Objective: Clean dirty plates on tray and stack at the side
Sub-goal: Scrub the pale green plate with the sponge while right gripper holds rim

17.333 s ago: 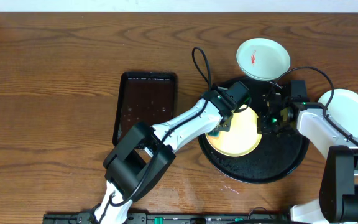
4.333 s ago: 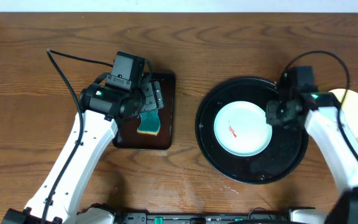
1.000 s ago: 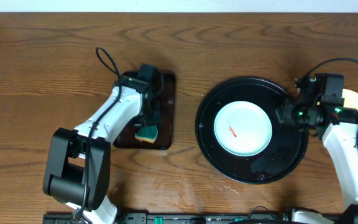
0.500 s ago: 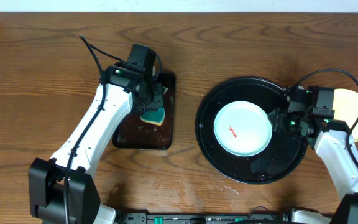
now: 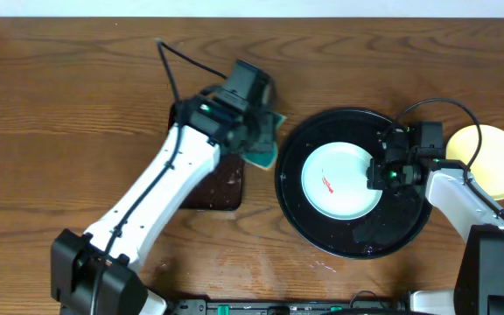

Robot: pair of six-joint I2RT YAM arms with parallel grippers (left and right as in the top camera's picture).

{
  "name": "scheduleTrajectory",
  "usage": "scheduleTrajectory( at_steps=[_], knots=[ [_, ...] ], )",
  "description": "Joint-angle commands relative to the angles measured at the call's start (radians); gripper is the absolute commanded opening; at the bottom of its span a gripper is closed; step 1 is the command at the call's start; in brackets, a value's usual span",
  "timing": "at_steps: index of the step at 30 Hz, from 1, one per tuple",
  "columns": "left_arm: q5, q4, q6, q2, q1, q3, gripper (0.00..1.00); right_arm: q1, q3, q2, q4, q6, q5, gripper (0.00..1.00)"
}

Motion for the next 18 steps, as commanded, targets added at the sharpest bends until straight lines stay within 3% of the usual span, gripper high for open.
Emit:
scheduleTrajectory(
  at_steps=[1, 2, 4, 6, 14, 18],
  knots=[
    [0.055, 0.064, -0.056, 0.025, -0.053, 0.026, 0.07, 0.003, -0.002, 0.006, -0.008, 0.059, 0.014, 0.01],
    [0.071, 0.085, -0.066, 0.037, -0.066, 0.026, 0.08, 0.003, -0.002, 0.005, -0.006, 0.055, 0.015, 0.02],
    [0.097, 0.124, -0.095, 0.064, -0.094, 0.026, 0.07, 0.003, 0.002, 0.003, 0.001, 0.005, 0.022, 0.28],
    [0.109, 0.155, -0.117, 0.092, -0.117, 0.026, 0.07, -0.003, 0.018, 0.0, 0.005, -0.01, 0.05, 0.4],
    [0.117, 0.226, -0.19, 0.201, -0.186, 0.026, 0.08, -0.07, 0.071, 0.0, 0.002, -0.032, 0.047, 0.4],
    [0.115, 0.229, -0.188, 0.206, -0.188, 0.026, 0.07, -0.072, 0.072, -0.007, -0.005, -0.22, -0.175, 0.38]
  ],
)
